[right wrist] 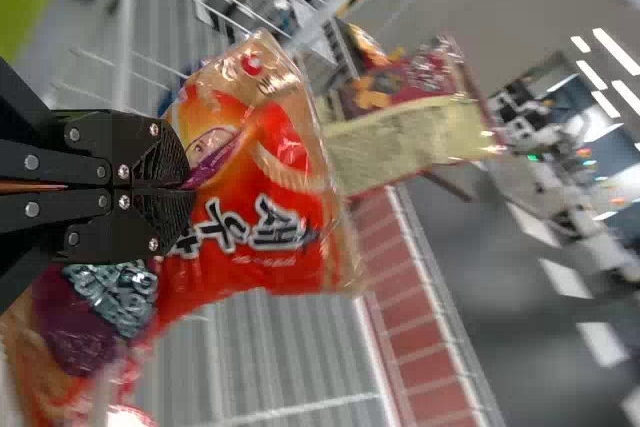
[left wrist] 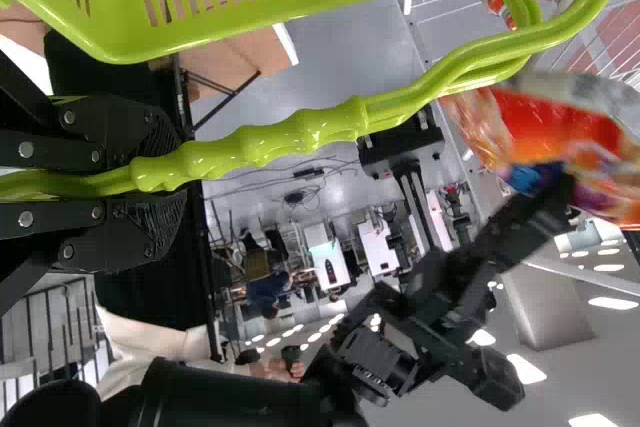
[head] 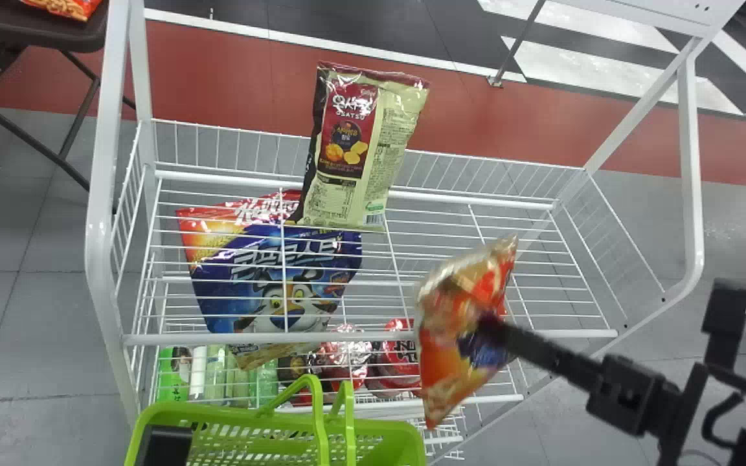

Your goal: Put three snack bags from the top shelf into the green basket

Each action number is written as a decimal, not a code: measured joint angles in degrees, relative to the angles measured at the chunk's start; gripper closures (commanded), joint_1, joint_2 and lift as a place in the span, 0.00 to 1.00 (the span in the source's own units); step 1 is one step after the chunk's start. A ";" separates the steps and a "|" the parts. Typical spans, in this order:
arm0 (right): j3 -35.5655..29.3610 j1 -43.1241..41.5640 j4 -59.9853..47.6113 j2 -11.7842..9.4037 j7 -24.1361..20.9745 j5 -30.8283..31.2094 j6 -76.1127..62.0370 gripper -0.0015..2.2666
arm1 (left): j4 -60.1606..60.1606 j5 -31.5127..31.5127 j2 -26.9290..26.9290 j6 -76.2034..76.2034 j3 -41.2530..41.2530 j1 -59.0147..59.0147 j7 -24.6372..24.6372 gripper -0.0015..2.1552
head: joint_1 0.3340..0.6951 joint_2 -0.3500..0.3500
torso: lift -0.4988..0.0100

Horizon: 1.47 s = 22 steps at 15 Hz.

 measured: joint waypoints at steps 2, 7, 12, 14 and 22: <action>-1.44 1.16 -0.98 0.09 2.13 -2.45 9.35 0.94 | -0.03 -0.14 0.00 -0.02 -0.30 -0.06 0.13 0.99 | 1.00 0.00 | 0.88; -0.58 4.10 0.36 0.48 3.37 -4.49 14.27 0.94 | -0.31 -0.21 0.00 -0.34 -0.46 -0.09 0.15 1.00 | 1.00 0.00 | 0.88; 7.42 7.09 6.40 0.31 3.33 -2.84 14.32 0.94 | -0.58 -0.22 0.00 -0.55 -0.58 -0.09 0.13 0.99 | 1.00 0.00 | 0.88; 10.87 7.31 9.01 -0.05 2.99 -1.25 14.31 0.94 | -0.62 -0.23 0.00 -0.55 -0.68 -0.09 0.06 0.99 | 1.00 0.00 | 0.88; 20.39 6.43 17.96 -2.44 -1.62 7.27 0.37 0.08 | -1.79 -0.93 0.00 -0.45 -1.33 0.64 0.15 0.99 | 1.00 0.00 | 0.88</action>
